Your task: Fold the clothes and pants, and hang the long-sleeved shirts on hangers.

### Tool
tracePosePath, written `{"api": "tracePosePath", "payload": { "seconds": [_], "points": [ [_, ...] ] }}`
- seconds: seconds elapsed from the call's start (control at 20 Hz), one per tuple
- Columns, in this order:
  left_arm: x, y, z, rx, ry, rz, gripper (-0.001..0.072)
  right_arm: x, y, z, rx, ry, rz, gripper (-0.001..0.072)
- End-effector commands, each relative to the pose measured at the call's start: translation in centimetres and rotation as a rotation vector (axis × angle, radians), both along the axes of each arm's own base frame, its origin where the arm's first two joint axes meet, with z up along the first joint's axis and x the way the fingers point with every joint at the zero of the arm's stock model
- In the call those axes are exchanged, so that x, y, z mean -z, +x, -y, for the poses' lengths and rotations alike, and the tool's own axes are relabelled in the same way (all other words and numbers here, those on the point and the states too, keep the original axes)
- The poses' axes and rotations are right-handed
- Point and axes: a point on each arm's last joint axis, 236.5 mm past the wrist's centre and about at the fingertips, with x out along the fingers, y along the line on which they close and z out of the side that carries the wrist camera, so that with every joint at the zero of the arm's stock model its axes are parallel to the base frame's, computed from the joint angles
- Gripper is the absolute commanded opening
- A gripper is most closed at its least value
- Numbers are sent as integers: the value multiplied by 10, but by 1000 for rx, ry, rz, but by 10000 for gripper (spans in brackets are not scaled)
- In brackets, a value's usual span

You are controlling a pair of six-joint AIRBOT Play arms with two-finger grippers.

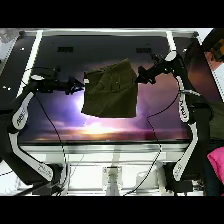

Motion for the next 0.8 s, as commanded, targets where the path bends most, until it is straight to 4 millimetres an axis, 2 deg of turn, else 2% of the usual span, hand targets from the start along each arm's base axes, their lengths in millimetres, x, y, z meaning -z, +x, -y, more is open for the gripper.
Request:
{"api": "tracePosePath", "payload": {
  "seconds": [0.0, 0.1, 0.25, 0.5, 0.75],
  "points": [
    [6, -18, 16, 63, -42, -69, 359, -2, -2, -5, -12, 8, 1, 22],
    [12, -15, 20, 57, -28, -70, 358, -4, -2, -8, -12, 24, 1, 22],
    [22, -14, 19, 21, -36, -129, 357, -8, -2, -12, -23, 47, 11, 22],
    [31, -6, 14, -16, -10, -125, 355, -10, -3, -21, -40, 63, 17, 22],
    [34, -1, 33, -3, -27, -132, 355, -10, -7, -31, -77, 61, 30, 22]
  ]
}}
